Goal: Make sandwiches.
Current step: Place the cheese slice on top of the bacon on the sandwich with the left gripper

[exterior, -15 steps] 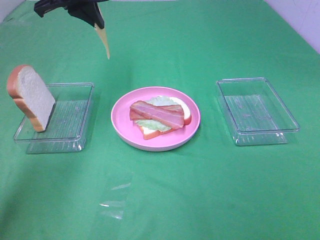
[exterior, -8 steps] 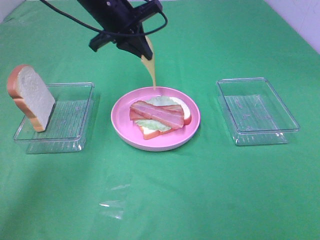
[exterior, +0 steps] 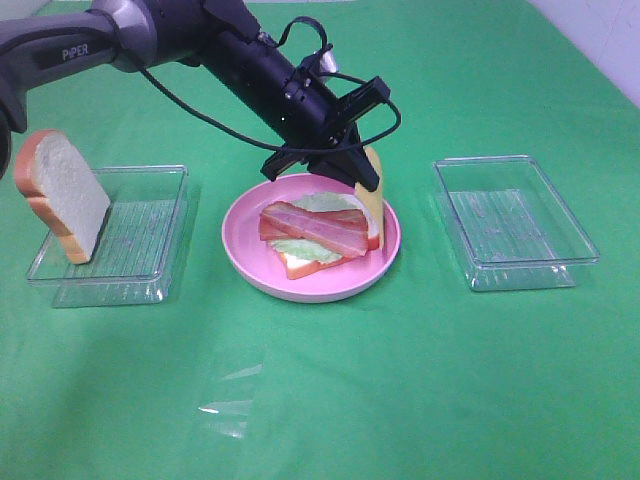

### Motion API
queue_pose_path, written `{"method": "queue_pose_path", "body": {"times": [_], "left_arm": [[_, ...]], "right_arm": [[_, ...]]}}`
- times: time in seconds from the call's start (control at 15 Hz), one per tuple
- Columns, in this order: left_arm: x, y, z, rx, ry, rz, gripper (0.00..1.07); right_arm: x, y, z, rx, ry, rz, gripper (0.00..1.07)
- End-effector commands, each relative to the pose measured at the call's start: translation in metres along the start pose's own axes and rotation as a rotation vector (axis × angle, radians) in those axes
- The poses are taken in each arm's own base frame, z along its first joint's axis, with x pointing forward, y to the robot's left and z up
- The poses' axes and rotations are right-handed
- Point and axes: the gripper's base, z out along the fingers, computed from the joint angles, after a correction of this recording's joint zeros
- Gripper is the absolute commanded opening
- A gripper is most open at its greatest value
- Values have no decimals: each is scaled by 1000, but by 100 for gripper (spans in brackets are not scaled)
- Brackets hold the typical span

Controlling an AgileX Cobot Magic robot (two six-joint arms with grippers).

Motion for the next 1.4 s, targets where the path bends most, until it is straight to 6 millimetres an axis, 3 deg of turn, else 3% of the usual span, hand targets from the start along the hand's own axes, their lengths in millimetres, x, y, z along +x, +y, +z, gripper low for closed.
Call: {"method": "queue_pose_path", "body": {"times": [0.07,0.27,0.73,0.87,0.93,1.0,1.2,1.27,1.4], "left_arm": [[3,12,2,-103,39,11,0],[7,31,-2,-317,89,13,0],[7,30,-2,-321,83,-25,0],[7,28,-5,-327,76,-24,8],[7,27,-7,-335,70,-16,18],[3,22,-16,-373,51,5,48],[-6,2,-37,-373,-16,60,97],[-9,-11,-49,-360,-59,75,102],[-10,-30,-73,-363,-128,121,102]], "right_arm": [[3,0,-2,4,-27,-7,96],[3,0,-2,4,-27,-7,96],[3,0,-2,4,-27,-7,96],[3,0,-2,4,-27,-7,96],[3,0,-2,4,-27,-7,96],[3,0,-2,4,-27,-7,96],[3,0,-2,4,-27,-7,96],[3,0,-2,4,-27,-7,96],[3,0,-2,4,-27,-7,96]]}}
